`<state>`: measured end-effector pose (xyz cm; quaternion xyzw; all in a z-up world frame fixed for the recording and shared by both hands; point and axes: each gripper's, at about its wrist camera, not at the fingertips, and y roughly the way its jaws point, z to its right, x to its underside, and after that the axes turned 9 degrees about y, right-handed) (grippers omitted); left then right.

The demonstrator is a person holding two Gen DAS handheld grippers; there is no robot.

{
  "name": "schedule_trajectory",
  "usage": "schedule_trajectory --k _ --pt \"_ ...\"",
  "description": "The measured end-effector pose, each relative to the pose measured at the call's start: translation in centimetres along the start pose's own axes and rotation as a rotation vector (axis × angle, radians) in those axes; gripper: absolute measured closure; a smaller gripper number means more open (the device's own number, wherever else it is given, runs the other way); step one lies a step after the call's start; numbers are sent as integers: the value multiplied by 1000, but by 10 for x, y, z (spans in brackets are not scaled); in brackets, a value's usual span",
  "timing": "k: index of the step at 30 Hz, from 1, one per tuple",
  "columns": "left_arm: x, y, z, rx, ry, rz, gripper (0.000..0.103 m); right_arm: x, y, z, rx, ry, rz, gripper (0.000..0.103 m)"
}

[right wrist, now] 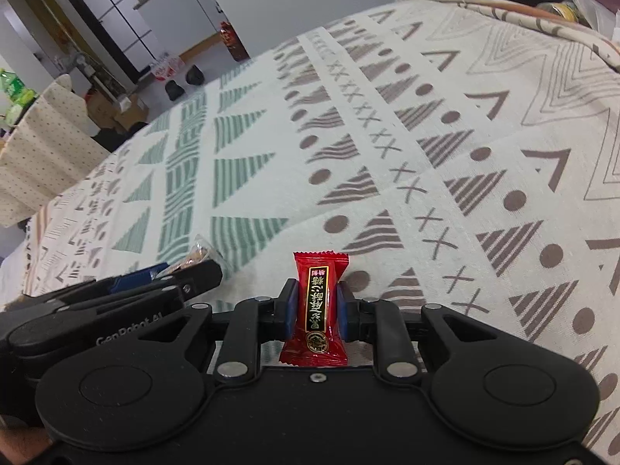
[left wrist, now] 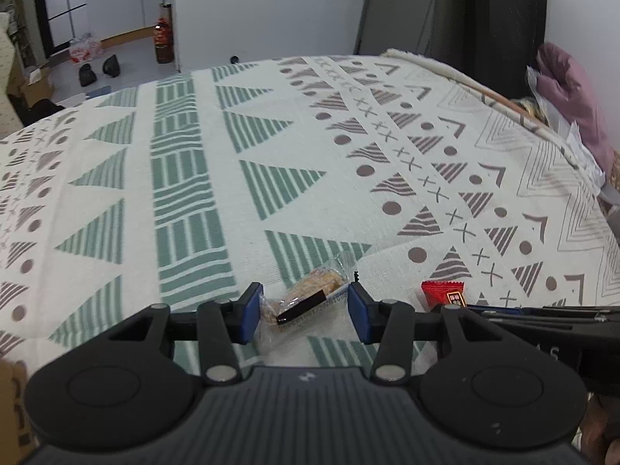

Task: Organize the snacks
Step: 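Close the left tool on the clear-wrapped snack bar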

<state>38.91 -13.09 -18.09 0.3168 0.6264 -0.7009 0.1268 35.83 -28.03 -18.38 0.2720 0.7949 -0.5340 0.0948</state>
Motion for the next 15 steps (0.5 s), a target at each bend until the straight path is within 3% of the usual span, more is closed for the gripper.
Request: schedule_trajectory --k 15 --pt "16 -79 -27 -114 -183 46 56 14 -40 -41 -117 -88 60 82"
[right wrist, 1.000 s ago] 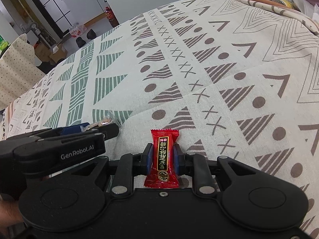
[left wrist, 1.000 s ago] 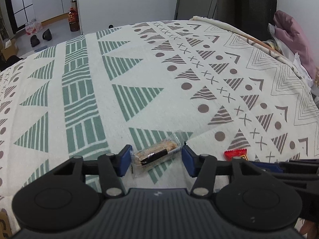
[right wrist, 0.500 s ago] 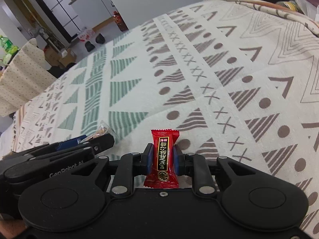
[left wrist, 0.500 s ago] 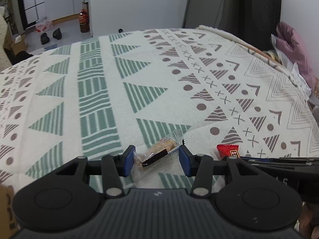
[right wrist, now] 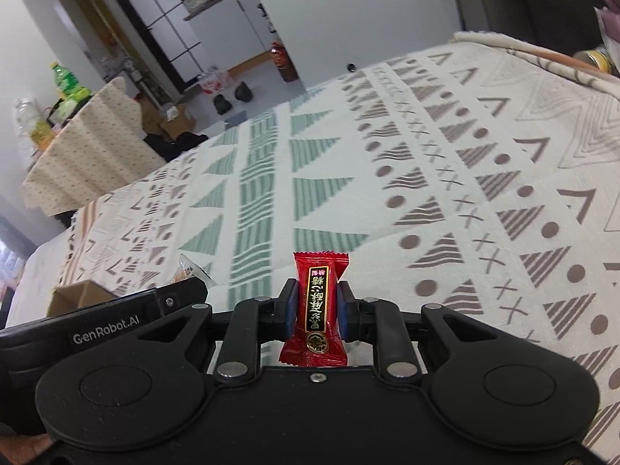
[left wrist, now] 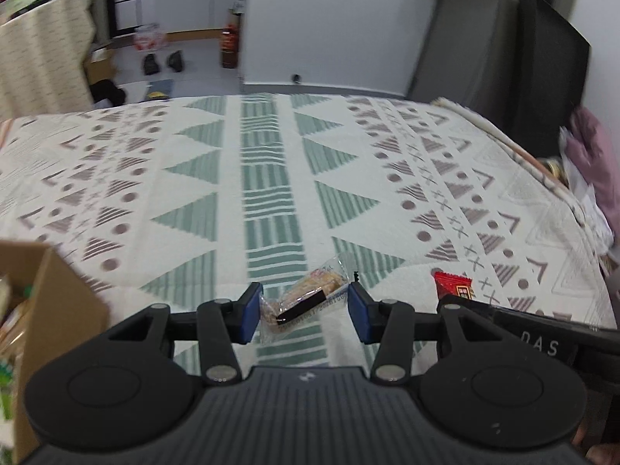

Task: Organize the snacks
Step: 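Close the left tool on the clear-wrapped snack bar, then carry both snacks over the cardboard box and open both tools to drop them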

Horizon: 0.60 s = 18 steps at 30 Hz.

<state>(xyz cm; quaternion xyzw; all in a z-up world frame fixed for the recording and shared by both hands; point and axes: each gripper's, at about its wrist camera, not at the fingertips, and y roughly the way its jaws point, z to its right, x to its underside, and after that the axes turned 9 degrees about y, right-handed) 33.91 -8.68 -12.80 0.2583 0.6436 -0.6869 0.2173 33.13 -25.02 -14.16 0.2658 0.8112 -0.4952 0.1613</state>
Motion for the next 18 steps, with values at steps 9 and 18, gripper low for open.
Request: schedule_trajectory --k 9,18 --pt "8 -51 -19 -70 -67 46 56 6 -23 -31 -73 -61 52 82" --pt "17 -96 -44 -139 -140 82 56 14 -38 -58 -126 -99 76 82"
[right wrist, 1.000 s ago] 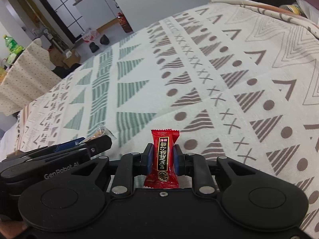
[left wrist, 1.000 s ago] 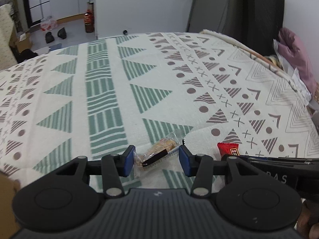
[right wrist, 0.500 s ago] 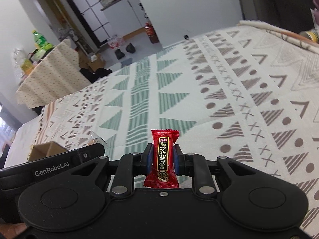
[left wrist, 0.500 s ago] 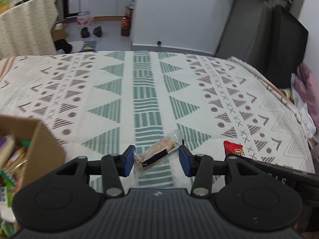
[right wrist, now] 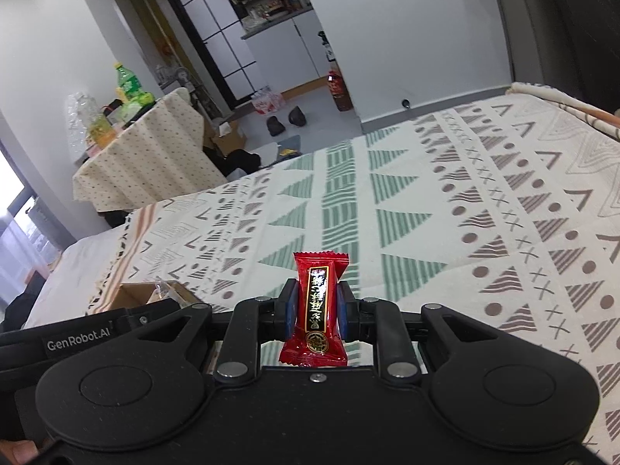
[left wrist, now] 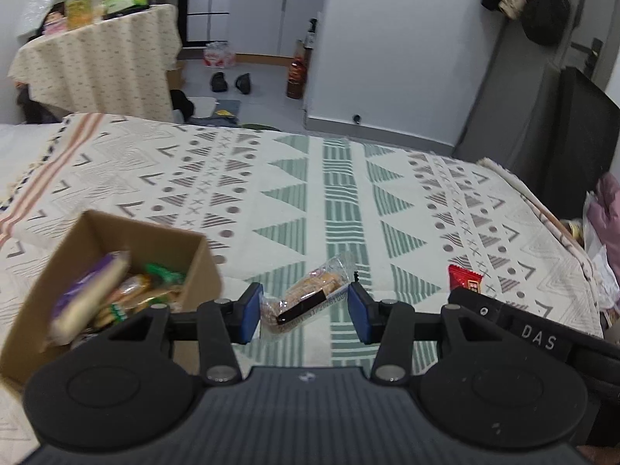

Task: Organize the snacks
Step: 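Carry both snacks over the cardboard box and open both tools to drop them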

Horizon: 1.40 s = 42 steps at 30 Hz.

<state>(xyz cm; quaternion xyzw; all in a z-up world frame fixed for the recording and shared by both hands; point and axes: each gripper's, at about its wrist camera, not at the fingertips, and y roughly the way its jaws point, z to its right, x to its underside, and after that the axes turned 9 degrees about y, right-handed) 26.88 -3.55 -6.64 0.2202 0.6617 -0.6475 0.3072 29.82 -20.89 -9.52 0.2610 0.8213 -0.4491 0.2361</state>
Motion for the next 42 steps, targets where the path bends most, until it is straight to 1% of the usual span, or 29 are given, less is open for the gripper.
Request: schedule_trajectory --k 6,9,12,17,23,29,32,35,37,39,42 --pt "3 -19 -24 -42 -54 17 56 11 -1 -24 -33 -21 -8 82" --pt "5 -29 -38 -61 -89 26 56 15 -1 -37 -83 -1 -18 82" --pt "7 -40 -53 -81 -119 35 56 18 -4 -52 -104 -17 -4 82" --pt "8 -55 -79 -118 -172 38 56 25 -4 -72 -144 -24 -7 82" --pt "14 -59 -109 -143 -237 13 56 37 4 -99 -172 -62 -24 82" --pt "25 -55 -135 -125 -308 -18 56 53 17 -116 -174 -96 -67 82" --pt "32 -52 -144 -116 -333 -32 56 61 20 -126 -193 -99 -93 82" --pt "36 -45 -152 -143 -344 -65 55 65 22 -135 -205 -109 -103 82" --pt "38 -42 -159 -136 -379 -96 53 66 24 -139 -225 -109 -124 82" --pt "40 -44 -165 -123 -406 -100 50 69 26 -144 -217 -116 -143 82" --pt "39 -50 -169 -121 -417 -96 39 70 27 -148 -212 -113 -169 82"
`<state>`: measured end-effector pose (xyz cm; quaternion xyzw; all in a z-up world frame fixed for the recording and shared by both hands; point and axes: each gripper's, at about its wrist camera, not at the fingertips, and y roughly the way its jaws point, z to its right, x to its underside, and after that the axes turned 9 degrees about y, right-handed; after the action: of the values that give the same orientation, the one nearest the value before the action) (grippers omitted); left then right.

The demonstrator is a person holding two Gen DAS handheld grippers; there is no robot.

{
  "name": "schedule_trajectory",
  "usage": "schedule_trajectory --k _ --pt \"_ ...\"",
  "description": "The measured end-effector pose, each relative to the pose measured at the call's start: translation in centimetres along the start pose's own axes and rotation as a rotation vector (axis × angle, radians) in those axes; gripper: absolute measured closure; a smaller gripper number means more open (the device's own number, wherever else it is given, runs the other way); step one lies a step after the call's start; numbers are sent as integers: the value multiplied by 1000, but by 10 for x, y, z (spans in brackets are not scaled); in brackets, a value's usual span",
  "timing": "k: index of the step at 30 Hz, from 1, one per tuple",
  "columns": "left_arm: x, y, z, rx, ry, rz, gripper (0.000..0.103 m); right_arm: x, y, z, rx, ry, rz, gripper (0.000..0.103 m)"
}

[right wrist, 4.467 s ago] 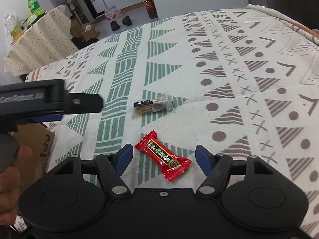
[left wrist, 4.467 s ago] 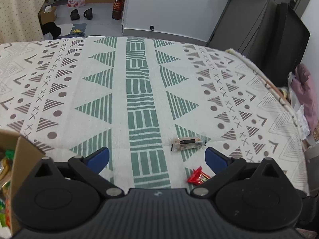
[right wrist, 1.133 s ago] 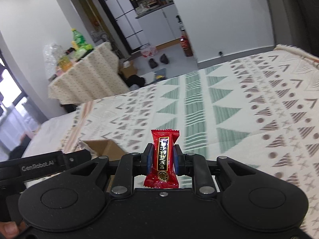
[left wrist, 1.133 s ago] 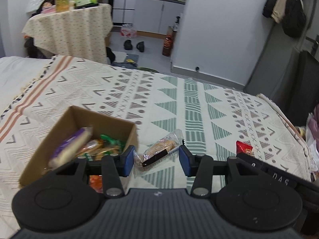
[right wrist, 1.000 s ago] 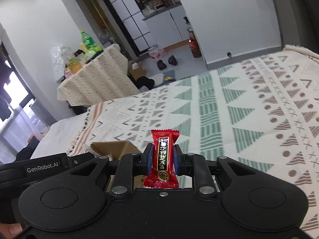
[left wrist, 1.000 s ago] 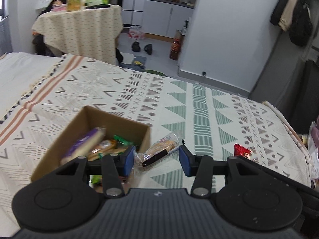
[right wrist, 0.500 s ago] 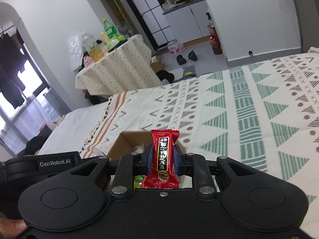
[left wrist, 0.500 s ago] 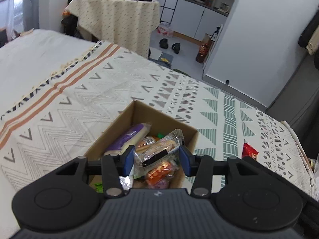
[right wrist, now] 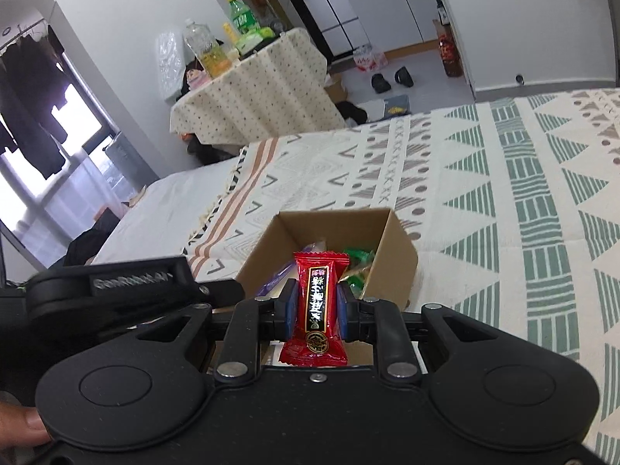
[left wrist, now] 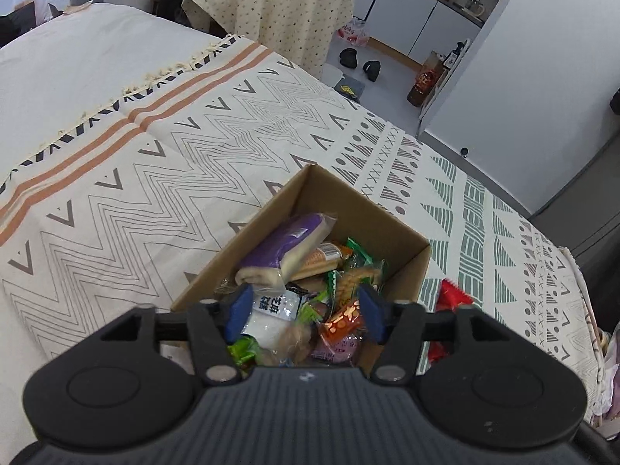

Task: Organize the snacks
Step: 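Carry both snacks over the cardboard box and open both tools to drop them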

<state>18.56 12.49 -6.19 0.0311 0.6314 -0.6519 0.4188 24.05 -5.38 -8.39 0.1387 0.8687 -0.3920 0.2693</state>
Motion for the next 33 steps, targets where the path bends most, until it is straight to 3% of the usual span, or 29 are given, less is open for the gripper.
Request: schedule_trajectory --k 7,9,12,24,33 --pt "-6 -13 -11 4 -39 9 26 -2 2 -13 3 44 -38 68" --pt "-5 -19 -14 2 -39 14 24 -3 -6 -16 23 45 -21 58" --pt "-4 -24 -18 -6 -41 0 19 -8 -20 -18 48 47 -2 57" --pt "9 -49 -9 34 20 -61 16 4 -83 -3 176 89 60 42" --pt "23 -79 11 90 111 -68 15 11 -137 -1 195 120 140 29"
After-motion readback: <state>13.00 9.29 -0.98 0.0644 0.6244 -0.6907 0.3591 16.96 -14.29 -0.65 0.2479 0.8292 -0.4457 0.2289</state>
